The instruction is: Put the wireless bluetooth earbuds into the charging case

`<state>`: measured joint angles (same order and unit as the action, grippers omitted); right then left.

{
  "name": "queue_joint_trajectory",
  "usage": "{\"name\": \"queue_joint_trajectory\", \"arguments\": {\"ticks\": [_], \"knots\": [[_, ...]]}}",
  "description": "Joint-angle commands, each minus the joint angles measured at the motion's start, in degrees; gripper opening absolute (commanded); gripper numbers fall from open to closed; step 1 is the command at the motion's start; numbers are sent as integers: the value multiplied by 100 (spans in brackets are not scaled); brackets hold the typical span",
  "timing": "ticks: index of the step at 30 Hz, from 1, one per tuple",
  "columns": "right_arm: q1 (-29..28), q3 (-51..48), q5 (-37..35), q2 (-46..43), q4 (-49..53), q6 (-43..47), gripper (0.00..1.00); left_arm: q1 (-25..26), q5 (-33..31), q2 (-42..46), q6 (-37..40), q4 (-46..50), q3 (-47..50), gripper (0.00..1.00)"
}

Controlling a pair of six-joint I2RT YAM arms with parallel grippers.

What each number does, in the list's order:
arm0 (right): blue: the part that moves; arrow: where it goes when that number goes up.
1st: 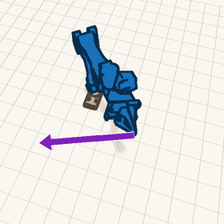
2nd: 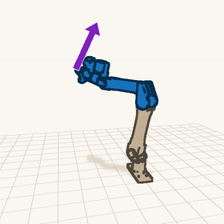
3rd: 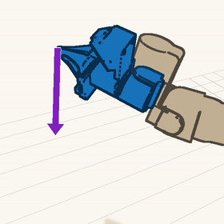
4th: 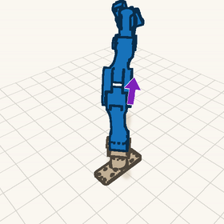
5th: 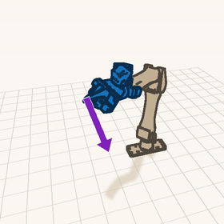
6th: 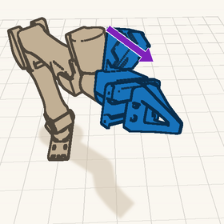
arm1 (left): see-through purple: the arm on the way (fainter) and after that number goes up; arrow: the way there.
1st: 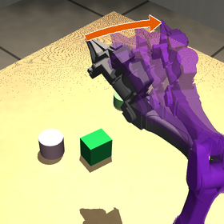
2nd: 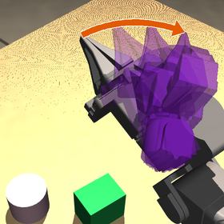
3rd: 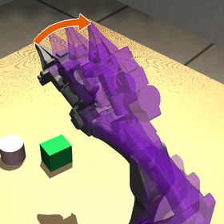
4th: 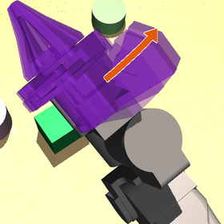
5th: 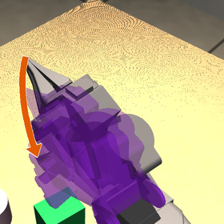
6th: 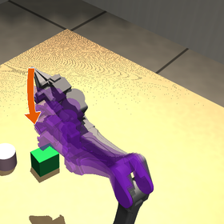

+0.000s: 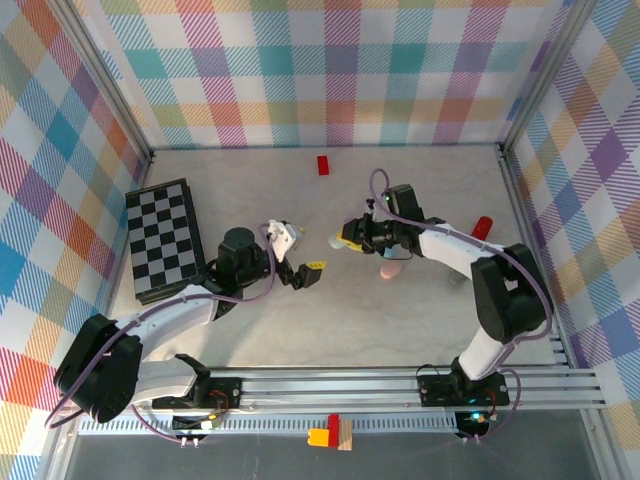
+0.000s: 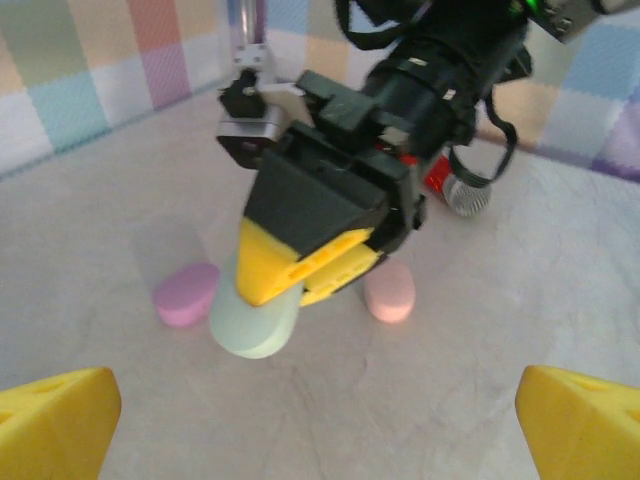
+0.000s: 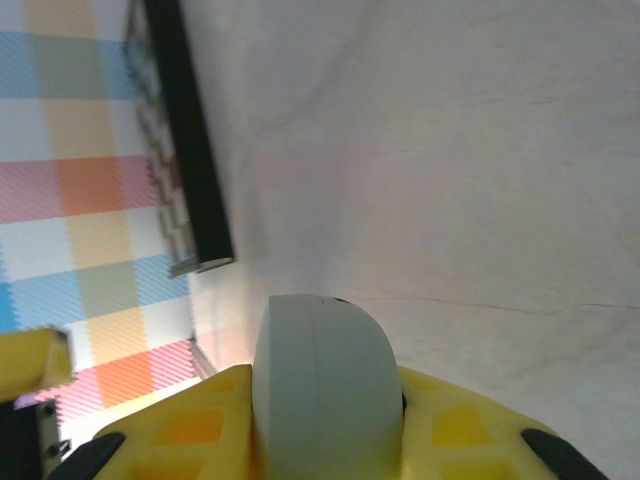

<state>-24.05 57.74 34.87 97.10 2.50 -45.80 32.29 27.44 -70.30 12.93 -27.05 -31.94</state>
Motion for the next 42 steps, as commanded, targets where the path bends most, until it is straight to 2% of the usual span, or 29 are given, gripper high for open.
{"name": "queue_joint_trajectory", "arguments": {"ticks": [1,5,12,14,18,20,27,31,34,38,42], "knots": [[-11,-43,-142,339,114,331,25,93,-46,81,225,460,125,100],[-13,-113,-115,725,-139,230,24,102,-38,-5,271,577,136,100],[-12,-201,-483,987,-90,296,25,104,-136,-76,235,508,127,100],[-7,-171,-623,950,71,382,30,99,-281,-103,69,502,74,100],[-12,-103,-911,733,403,573,50,102,-445,-99,-186,402,-25,100],[-9,-81,-1063,586,540,680,56,102,-593,-111,-308,229,-27,100],[-12,25,-1571,-60,1147,1107,63,102,-958,-74,-397,143,-85,100],[7,88,-2294,-545,1555,1513,69,102,-1315,181,-404,353,-181,100],[74,100,-2924,-929,1725,1932,79,101,-1499,353,-192,392,-103,100],[223,-40,-3930,-1437,1570,2556,84,76,-2391,502,-163,266,30,100],[481,-473,-4789,-1942,901,3340,89,-55,-3411,834,-7,39,315,100]]}}
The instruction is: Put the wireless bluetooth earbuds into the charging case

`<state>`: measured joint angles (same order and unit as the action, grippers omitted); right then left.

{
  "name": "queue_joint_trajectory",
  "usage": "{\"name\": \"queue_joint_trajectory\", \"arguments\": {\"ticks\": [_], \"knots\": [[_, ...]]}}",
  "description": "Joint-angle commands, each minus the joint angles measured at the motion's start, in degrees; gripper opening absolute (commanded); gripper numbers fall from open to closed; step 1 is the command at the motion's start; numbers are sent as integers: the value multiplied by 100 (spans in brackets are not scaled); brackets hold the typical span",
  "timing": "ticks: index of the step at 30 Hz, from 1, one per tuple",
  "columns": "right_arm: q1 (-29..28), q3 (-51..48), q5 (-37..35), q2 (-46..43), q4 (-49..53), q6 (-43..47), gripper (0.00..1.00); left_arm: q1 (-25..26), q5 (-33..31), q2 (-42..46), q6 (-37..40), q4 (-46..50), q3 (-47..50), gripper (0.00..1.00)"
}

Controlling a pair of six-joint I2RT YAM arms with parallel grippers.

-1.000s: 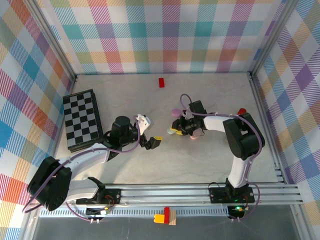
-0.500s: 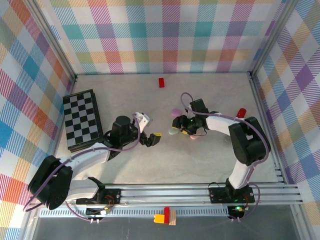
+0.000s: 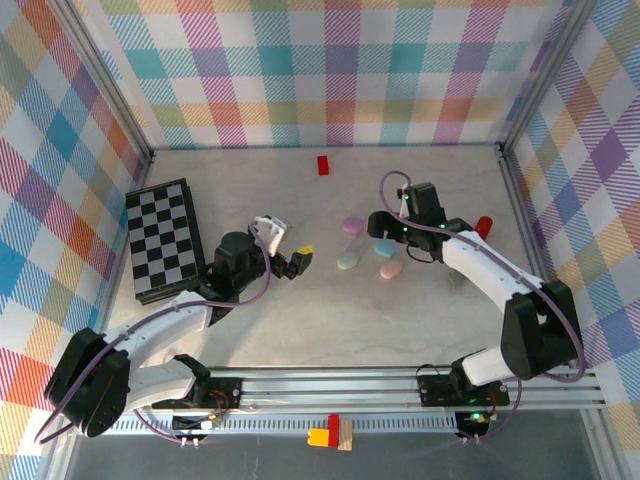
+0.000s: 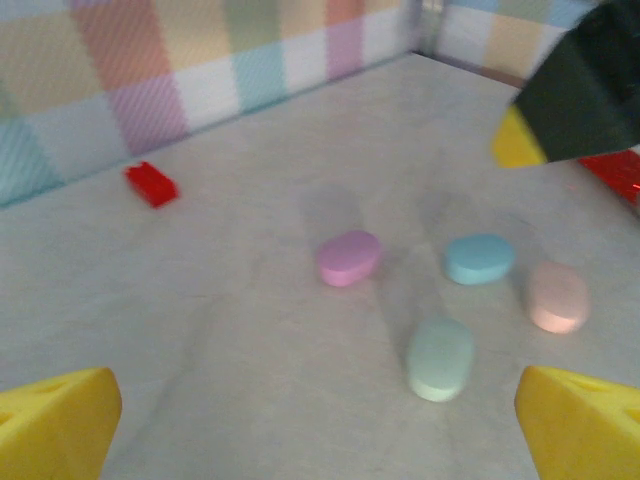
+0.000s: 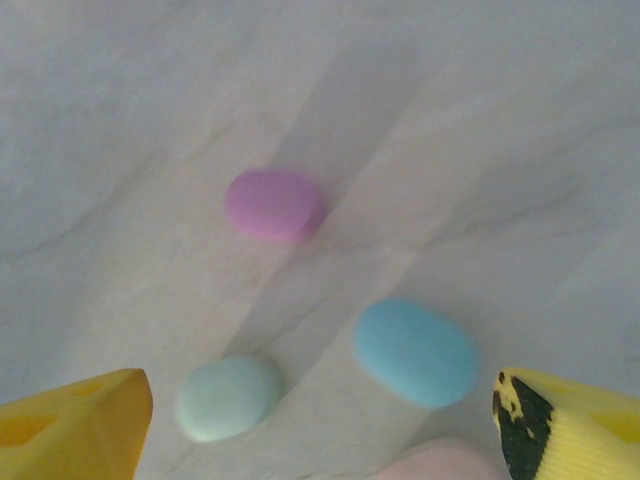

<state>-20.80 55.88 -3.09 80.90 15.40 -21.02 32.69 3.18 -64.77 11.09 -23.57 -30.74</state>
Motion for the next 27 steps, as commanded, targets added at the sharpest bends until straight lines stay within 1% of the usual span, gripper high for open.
{"name": "queue_joint_trajectory", "arguments": {"ticks": [1,2,3,4,6,7,9,11,13,15,19,20,22,24,27], "knots": [[206,-472,-1173,-450,-670,1086,90,-171,-1155,371,200,-298,239,100],[285,-744,-1426,-599,-1144,1301,90,-288,-1345,469,217,-295,306,100],[368,-1049,-1611,-718,-1555,1510,92,-412,-1528,571,216,-287,380,100],[455,-1326,-1692,-794,-2000,1677,93,-548,-1625,663,221,-280,443,100],[763,-1848,-1626,-859,-2871,1787,96,-946,-1663,864,137,-241,602,100],[899,-1996,-1599,-813,-3108,1779,99,-1140,-1651,921,57,-242,669,100],[1129,-2224,-1661,-623,-3495,1856,99,-1589,-1605,986,-148,-284,808,100],[1266,-2484,-1681,-439,-4072,1988,99,-1880,-1721,964,-286,-480,988,100],[1408,-2766,-1520,-292,-4713,2070,99,-2109,-1731,831,-308,-762,1142,100],[1589,-2914,-1203,-132,-5033,1961,99,-2399,-1401,507,-273,-984,1198,100],[1769,-3275,-787,290,-6023,1887,99,-2786,-1116,-417,-492,-1691,1225,100],[1778,-3340,-725,426,-6302,1922,99,-2863,-917,-500,-585,-1326,1070,100],[1779,-3288,-537,519,-6249,1976,99,-2931,-761,-768,-820,-1611,1065,100],[1805,-3294,-435,703,-6426,1989,99,-2939,-704,-1143,-955,-2027,1049,100],[1862,-3316,-411,707,-6455,1934,99,-2944,-1004,-1670,-1072,-2087,850,100]]}}
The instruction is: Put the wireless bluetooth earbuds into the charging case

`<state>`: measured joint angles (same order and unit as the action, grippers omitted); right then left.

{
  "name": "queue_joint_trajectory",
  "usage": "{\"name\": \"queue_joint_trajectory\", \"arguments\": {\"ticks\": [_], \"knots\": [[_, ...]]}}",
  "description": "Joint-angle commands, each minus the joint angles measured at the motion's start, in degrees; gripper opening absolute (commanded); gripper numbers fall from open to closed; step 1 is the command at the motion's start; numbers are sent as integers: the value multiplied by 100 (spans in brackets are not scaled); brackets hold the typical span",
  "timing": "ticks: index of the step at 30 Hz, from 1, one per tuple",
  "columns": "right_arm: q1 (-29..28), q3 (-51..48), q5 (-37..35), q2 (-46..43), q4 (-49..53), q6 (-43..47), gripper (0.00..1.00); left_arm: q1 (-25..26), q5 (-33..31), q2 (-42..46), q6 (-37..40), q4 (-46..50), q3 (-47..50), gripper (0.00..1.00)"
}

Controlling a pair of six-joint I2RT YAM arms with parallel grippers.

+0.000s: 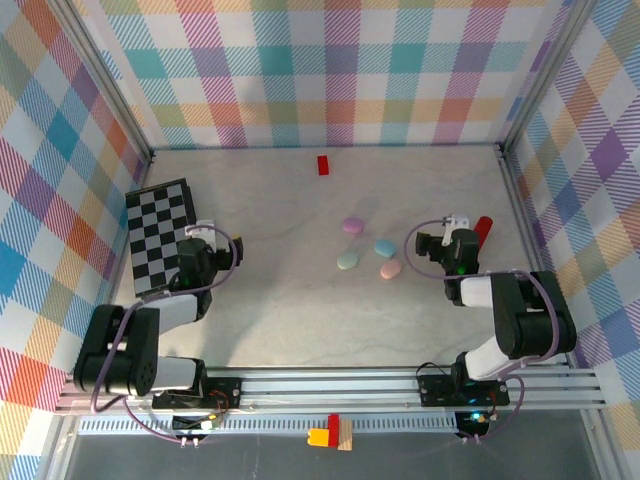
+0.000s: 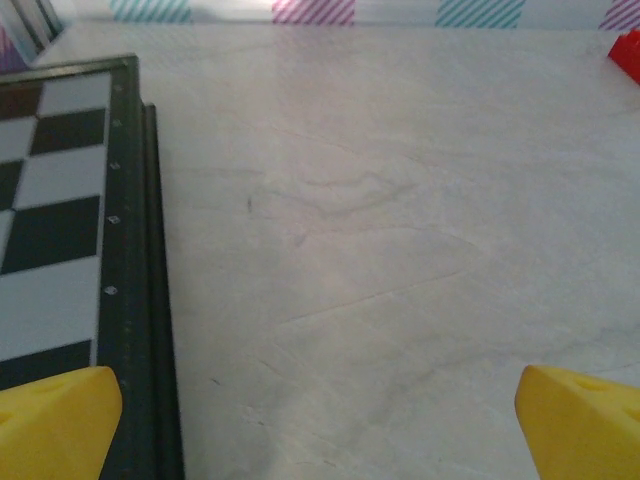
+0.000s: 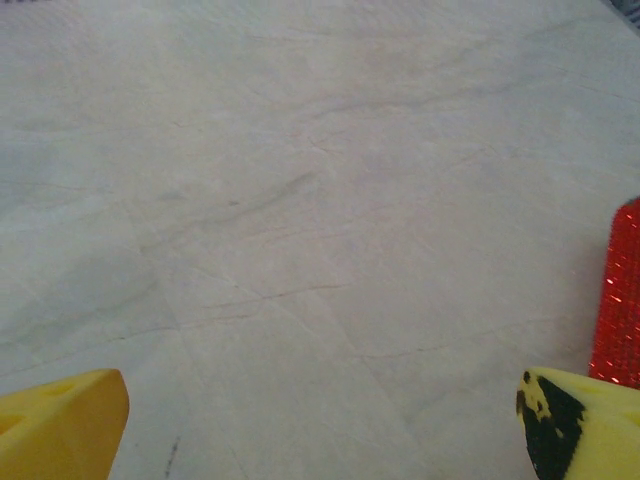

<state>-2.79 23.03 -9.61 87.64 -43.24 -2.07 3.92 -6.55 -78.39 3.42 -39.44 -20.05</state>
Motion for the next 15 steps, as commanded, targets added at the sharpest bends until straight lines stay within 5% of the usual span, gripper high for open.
{"name": "queue_joint_trajectory", "arguments": {"ticks": [1,4,15], "knots": [[74,-14,264,34,-557,37,98,-65,-78,-460,-325,-524,-268,100],[88,-9,293,40,-545,21,99,-67,-74,-1162,-285,-832,-435,100],[95,1,301,39,-536,22,99,21,208,-1221,-81,-931,-401,100]]}}
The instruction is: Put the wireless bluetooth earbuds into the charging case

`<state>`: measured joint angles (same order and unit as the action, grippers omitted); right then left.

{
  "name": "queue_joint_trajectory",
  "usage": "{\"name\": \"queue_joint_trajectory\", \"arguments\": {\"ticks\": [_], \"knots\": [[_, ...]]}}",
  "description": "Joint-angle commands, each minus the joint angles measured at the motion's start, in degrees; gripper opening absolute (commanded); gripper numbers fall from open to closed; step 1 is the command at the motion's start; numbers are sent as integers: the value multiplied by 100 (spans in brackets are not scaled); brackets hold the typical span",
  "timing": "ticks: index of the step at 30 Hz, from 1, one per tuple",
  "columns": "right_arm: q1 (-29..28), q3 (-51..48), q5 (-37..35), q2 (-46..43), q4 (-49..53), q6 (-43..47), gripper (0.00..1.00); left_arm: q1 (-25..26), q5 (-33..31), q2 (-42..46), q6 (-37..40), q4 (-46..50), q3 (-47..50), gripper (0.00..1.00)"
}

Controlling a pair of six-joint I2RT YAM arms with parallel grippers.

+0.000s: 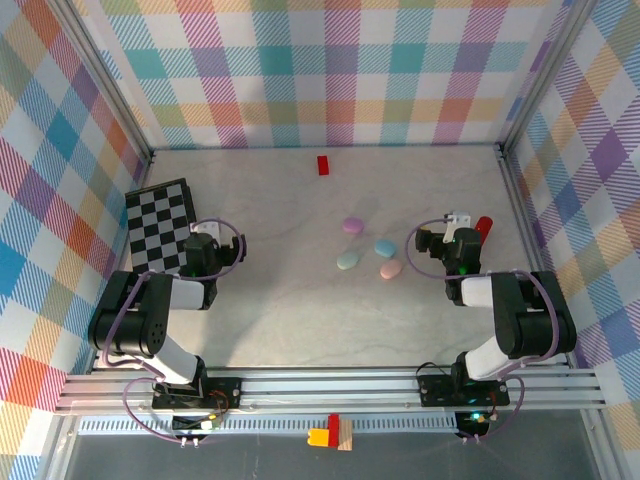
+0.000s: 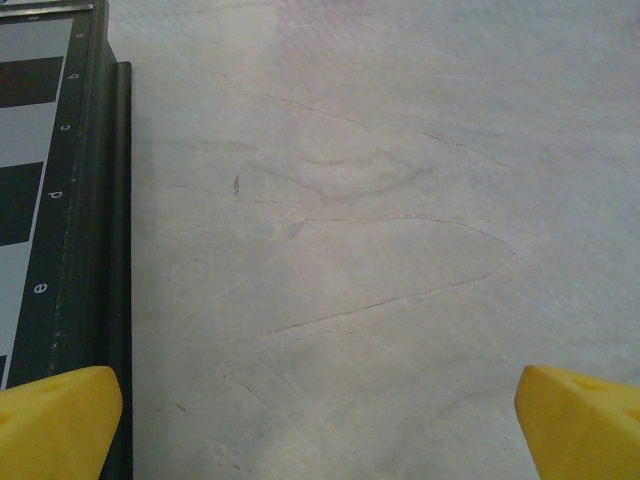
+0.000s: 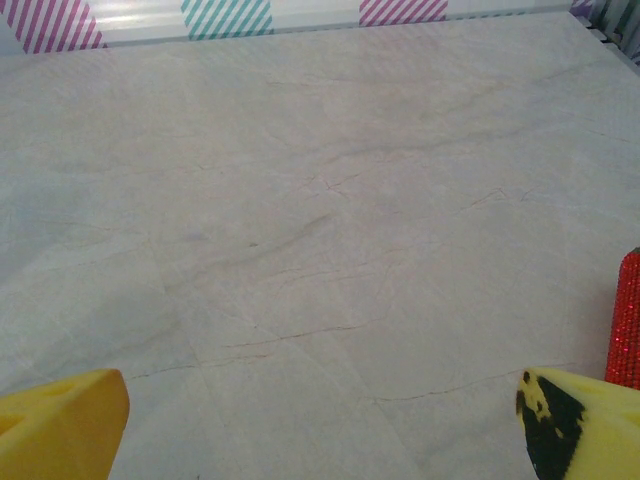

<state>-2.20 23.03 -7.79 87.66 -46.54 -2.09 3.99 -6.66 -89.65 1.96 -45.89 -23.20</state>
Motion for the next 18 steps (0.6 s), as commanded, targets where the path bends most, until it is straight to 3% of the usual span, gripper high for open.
{"name": "queue_joint_trajectory", "arguments": {"ticks": [1,18], "knots": [[36,0,120,30,-206,17,99,14,238,-72,53,-219,-99,100],[31,-15,111,24,-223,42,99,5,242,-79,59,-247,-89,100]]}}
